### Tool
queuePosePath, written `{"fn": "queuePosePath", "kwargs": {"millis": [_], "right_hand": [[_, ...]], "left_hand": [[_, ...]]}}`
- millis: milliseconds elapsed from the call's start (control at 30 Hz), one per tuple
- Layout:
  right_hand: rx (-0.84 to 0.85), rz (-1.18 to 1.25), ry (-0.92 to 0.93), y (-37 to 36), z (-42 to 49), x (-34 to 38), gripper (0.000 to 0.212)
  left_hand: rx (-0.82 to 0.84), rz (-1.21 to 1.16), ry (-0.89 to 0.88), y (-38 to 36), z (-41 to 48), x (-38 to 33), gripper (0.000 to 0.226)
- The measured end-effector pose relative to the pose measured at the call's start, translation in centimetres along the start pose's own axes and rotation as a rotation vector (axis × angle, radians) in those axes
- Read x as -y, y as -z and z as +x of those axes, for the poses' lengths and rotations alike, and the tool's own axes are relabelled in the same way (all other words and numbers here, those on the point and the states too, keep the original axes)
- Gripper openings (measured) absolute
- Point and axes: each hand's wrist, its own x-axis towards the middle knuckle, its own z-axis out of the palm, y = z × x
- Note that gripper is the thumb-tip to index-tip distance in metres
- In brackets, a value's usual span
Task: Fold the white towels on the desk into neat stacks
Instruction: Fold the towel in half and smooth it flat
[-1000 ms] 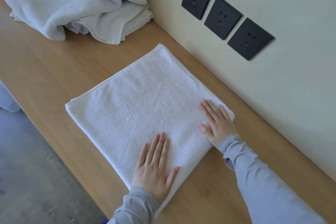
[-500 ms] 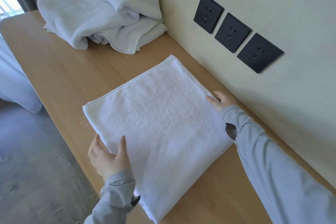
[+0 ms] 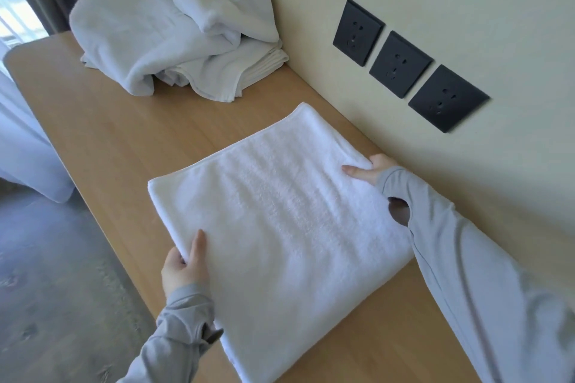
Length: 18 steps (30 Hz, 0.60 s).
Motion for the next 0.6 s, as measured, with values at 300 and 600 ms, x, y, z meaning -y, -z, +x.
{"fn": "queuePosePath", "kwargs": {"millis": [300,600], "right_hand": [[-0.479,0.569,-0.202,-2.6,-19.5,-9.3,0.042],[-0.642,0.905,-0.598,-14.0,-24.5,-14.2,0.042]], "left_hand": [[0.426,0.357,-0.535,-2.2,1.7,-10.1,0.049],[0.769,0.891,-0.644,-13.5,3.2,-8.5,0.048]]}}
